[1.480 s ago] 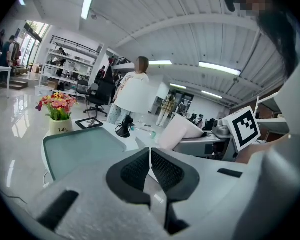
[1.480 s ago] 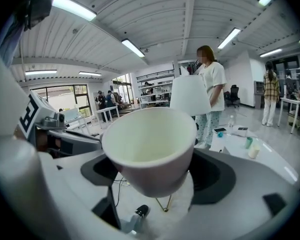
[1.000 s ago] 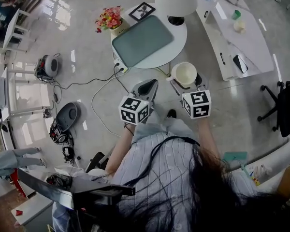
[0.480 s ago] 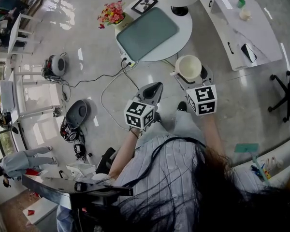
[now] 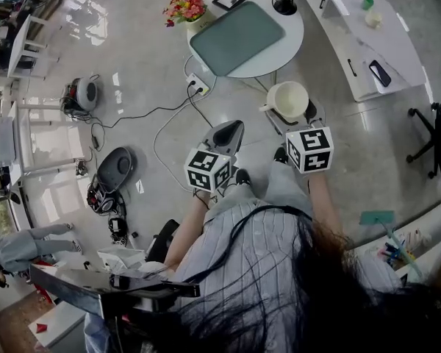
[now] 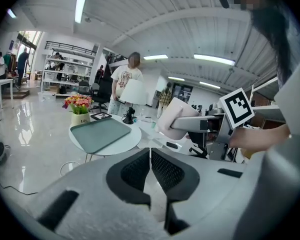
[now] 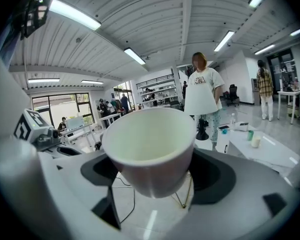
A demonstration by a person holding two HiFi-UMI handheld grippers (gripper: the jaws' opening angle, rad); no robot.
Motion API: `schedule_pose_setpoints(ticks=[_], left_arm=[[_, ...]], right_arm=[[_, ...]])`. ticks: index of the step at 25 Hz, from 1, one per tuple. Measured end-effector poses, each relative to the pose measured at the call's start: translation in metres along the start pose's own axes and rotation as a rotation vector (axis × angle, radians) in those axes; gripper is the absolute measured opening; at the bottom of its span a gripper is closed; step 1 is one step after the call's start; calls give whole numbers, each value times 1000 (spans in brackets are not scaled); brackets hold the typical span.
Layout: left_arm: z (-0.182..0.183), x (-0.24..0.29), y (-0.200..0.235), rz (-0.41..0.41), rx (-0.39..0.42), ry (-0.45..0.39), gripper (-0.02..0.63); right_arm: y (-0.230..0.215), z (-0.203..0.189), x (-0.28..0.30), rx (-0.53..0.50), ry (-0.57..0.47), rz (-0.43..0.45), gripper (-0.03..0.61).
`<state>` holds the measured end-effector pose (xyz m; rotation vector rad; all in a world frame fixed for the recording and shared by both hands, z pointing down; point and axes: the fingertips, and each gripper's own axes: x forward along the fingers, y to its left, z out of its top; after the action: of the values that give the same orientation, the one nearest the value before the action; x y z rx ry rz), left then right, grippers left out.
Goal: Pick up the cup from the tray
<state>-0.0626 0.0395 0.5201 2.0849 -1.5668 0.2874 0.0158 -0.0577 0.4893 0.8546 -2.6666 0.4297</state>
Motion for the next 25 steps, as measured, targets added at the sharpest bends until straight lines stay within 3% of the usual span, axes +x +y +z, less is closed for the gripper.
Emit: schedule_pose_setpoints(ticks=[10, 25], left_arm=[[-14, -73, 13, -59, -10, -67, 14], [-27, -101, -9, -192, 37, -109, 14]], right_arm=[[76, -10, -33, 20, -22, -61, 405], [144, -26, -90, 8, -62, -121, 405]])
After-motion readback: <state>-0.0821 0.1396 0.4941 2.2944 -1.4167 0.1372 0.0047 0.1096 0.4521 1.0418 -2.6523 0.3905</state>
